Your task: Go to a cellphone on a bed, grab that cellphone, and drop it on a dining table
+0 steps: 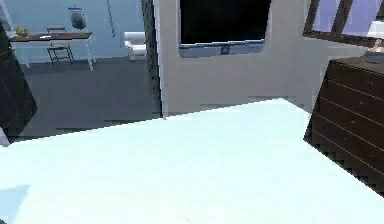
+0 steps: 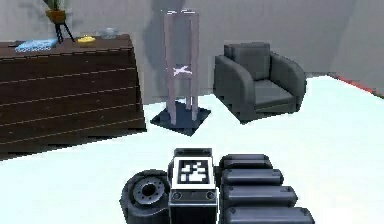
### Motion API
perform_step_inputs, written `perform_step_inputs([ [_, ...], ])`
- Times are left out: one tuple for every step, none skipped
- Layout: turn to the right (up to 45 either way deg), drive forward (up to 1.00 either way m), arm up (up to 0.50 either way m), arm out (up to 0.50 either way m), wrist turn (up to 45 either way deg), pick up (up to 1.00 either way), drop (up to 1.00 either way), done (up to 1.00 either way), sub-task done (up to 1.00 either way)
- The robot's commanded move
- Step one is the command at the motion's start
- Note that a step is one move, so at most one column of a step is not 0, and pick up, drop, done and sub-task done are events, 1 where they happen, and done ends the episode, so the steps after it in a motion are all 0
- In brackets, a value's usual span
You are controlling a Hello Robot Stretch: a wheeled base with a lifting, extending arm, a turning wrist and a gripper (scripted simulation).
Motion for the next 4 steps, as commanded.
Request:
perform_step_inputs([
  [-15.0,0.0,0.0,0.0,0.0,0.0,0.0,0.0,0.0],
  [-3.0,0.0,0.0,0.0,0.0,0.0,0.0,0.0,0.0],
  [0.0,0.8,0.0,0.0,0.0,0.0,0.0,0.0,0.0],
  [-18.0,0.0,0.0,0.0,0.0,0.0,0.0,0.0,0.0],
])
